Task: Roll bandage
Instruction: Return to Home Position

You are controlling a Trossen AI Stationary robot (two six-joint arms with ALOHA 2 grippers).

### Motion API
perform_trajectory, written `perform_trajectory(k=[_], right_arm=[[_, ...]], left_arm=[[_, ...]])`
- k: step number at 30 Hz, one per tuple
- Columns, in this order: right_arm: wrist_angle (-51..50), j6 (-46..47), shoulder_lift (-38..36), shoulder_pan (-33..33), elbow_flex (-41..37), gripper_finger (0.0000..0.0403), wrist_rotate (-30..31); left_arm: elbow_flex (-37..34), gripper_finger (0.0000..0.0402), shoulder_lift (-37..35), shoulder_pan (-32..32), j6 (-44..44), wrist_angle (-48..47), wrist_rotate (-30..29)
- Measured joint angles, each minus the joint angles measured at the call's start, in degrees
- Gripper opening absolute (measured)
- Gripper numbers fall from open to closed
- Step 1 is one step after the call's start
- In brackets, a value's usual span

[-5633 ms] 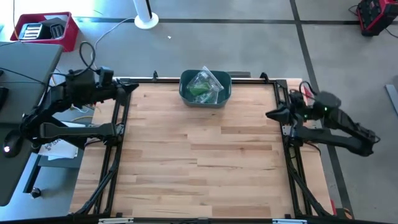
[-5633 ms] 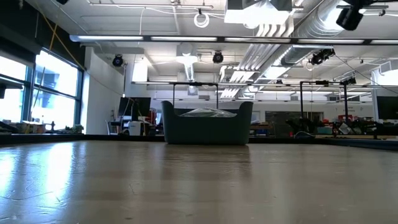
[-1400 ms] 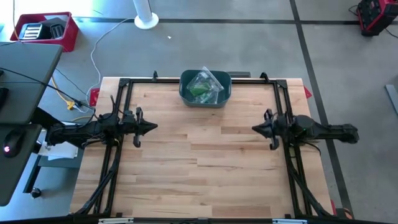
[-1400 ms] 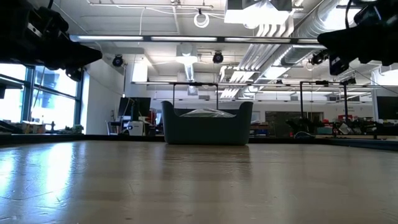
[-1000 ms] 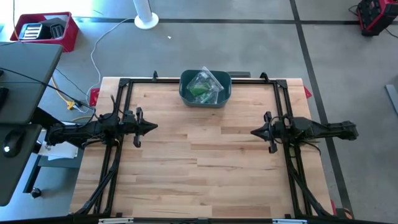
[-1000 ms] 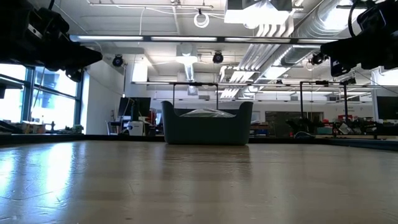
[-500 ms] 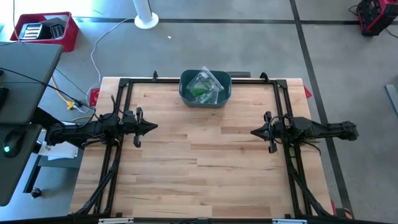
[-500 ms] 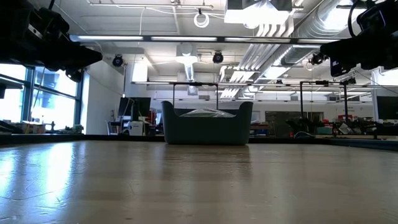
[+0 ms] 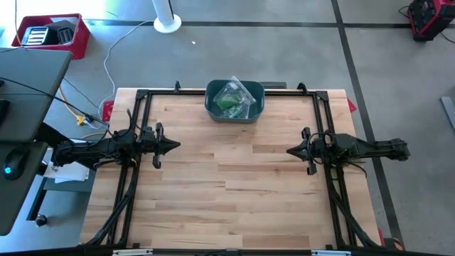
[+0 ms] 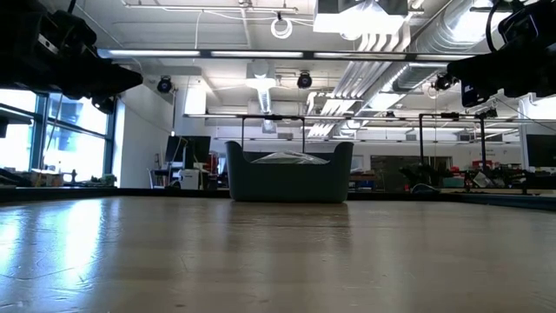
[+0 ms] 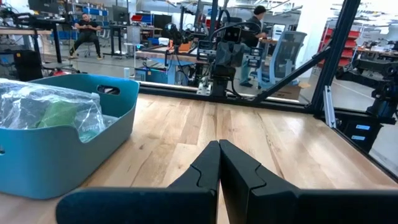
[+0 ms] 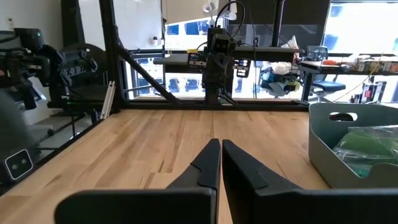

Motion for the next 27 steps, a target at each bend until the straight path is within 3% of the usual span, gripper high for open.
perform_trajectory(k=[27], right_arm=[[0.02,-0.01,0.00,0.00,-0.01,0.0007,0.06]], left_arm=[[0.02,0.0003,0.00,-0.01,-0.43,0.05,-0.60]])
